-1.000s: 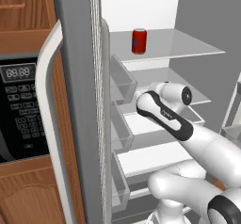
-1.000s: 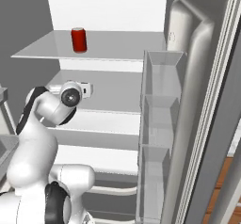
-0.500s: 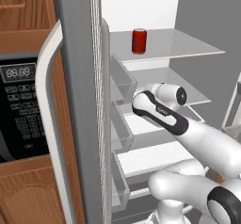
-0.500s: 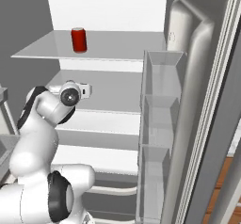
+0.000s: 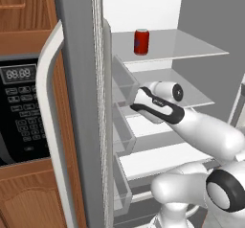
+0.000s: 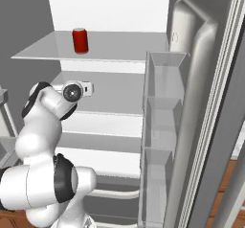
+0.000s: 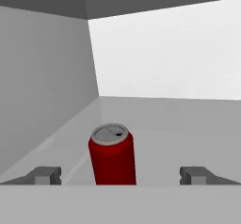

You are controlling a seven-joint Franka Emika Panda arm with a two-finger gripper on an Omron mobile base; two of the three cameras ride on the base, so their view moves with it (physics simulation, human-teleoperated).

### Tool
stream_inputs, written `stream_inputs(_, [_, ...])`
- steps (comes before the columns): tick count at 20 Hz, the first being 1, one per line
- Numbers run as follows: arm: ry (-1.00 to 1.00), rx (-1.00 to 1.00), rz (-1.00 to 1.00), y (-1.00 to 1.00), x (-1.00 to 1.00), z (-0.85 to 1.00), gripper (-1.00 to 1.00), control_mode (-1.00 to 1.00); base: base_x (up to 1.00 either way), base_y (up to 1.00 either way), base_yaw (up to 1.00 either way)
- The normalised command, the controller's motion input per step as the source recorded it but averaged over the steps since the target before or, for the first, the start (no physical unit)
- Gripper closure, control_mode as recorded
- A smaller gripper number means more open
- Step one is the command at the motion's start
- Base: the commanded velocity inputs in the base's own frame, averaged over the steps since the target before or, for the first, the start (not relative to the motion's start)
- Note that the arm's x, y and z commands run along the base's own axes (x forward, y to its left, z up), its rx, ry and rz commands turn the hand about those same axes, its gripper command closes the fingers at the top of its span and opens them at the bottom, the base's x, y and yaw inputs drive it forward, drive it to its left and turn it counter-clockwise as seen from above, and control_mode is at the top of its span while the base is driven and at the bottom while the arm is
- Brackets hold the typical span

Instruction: Open the fridge, grab two sodas, and place both sodas inside the bowl with ice on the dining counter.

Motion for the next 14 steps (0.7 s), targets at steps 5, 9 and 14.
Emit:
stream_inputs(5, [0.03,-0.06,0.01,0.2,0.21,-0.12,-1.0,-1.0,0.0,0.0,0.0])
stream_inputs(9, [0.01,-0.04,0.0,0.18,0.22,-0.06,-1.0,-1.0,0.0,0.0,0.0])
stream_inputs(14, [0.0,-0.02,0.0,0.15,0.13,-0.02,-1.0,-1.0,0.0,0.0,0.0])
